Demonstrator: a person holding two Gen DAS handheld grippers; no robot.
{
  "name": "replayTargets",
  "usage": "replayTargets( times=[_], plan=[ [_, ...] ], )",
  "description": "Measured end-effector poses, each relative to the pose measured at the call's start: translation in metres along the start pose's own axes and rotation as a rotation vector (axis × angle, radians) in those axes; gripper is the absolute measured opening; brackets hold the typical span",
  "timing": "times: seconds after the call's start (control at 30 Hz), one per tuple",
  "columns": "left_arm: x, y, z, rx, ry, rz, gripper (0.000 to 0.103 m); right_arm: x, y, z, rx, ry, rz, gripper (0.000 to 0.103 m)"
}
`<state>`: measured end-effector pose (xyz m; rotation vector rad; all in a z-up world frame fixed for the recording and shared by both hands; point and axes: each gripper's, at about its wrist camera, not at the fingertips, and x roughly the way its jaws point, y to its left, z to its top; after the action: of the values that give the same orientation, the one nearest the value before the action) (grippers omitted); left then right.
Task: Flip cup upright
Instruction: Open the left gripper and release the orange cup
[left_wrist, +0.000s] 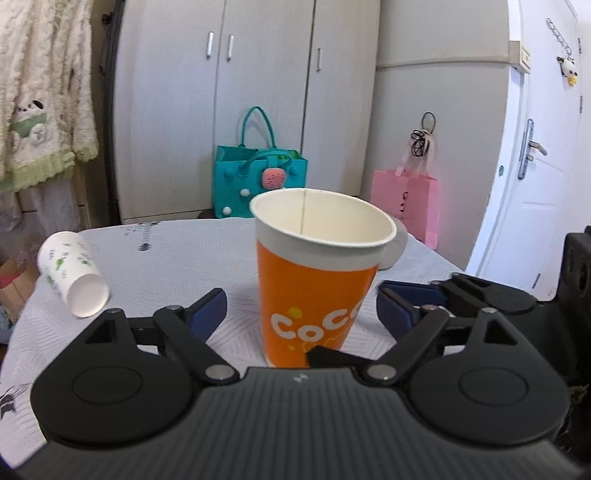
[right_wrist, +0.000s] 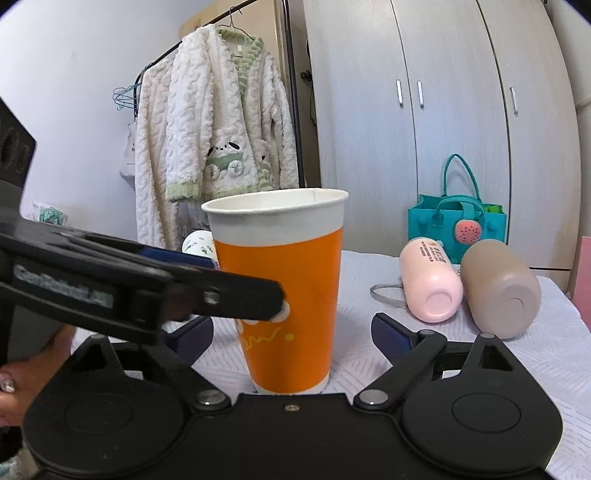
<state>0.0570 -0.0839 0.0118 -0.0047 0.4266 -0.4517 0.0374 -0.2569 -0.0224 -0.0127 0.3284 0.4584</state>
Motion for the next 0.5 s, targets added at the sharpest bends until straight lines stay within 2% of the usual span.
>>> replayTargets(
  times=[0.17,0.27,0.33,0.5],
  plan=[
    [-0.025,0.0,-0.002,-0.014,-0.011,0.038,0.097,-0.018,0.003,-0.002,0.021,0.006,-0.065,0.103],
    [-0.043,-0.001,-0.002,-0.013,-0.023,0.069,0.103,-0.036,0.01,0.0,0.02,0.003,-0.113,0.103],
    [-0.056,-0.003,-0.003,-0.018,-0.03,0.097,0.103,-0.05,0.016,0.003,0.02,-0.008,-0.155,0.103],
    [-0.08,-0.003,-0.002,-0.052,0.026,0.204,0.103,-0.087,0.032,0.016,0.039,-0.046,-0.244,0.103]
  ],
)
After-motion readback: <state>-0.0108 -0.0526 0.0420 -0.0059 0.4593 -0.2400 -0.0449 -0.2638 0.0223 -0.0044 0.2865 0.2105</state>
